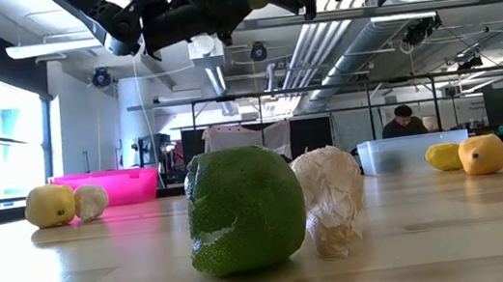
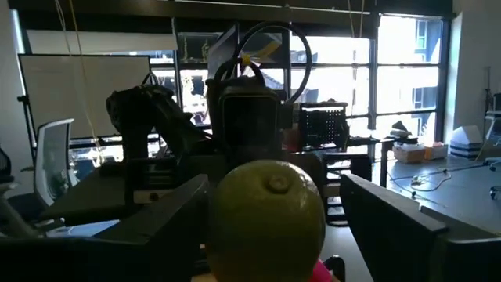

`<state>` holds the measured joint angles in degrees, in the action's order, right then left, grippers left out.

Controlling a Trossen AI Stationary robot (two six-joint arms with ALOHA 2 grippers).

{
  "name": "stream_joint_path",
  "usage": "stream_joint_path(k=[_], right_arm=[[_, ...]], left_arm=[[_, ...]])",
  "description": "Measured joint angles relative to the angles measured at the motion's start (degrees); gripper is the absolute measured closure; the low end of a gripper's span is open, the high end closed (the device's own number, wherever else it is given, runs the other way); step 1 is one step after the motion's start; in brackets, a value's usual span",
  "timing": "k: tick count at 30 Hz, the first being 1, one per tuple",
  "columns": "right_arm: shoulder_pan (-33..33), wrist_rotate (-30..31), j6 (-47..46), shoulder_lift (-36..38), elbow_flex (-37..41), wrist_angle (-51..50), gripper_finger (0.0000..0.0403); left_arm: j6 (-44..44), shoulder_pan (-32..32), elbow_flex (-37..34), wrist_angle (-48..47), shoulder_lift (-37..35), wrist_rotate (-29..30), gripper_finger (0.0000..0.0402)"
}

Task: Sort produce into baskets
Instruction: Put the top center lime into the transparent bin

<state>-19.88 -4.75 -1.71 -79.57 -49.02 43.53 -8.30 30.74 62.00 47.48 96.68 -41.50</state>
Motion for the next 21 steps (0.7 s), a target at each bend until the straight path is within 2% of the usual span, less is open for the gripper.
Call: stream_joint_path(k=[3,6,15,21], right_arm=[[0.0,0.0,1.38,0.0,-0.05,0.87,0.013],[0.0,-0.01,1.74,0.0,-0.06,1.53,0.0154],[-0.07,-1.76,2.18,0.02,-0.06,1.56,0.0274],[-0.04,-2.06,2.18,0.05,-0.06,1.33,0.0285]], left_arm=[[0.04,-0.02,0.0,-0.73,0.0,-0.04,0.0288],[0.37,-0.02,0.0,-1.25,0.02,-0.06,0.0288],[0.48,0.01,0.0,-1.13,0.02,0.02,0.0288],[0.47,-0.02,0.0,-0.94,0.02,0.01,0.0289]])
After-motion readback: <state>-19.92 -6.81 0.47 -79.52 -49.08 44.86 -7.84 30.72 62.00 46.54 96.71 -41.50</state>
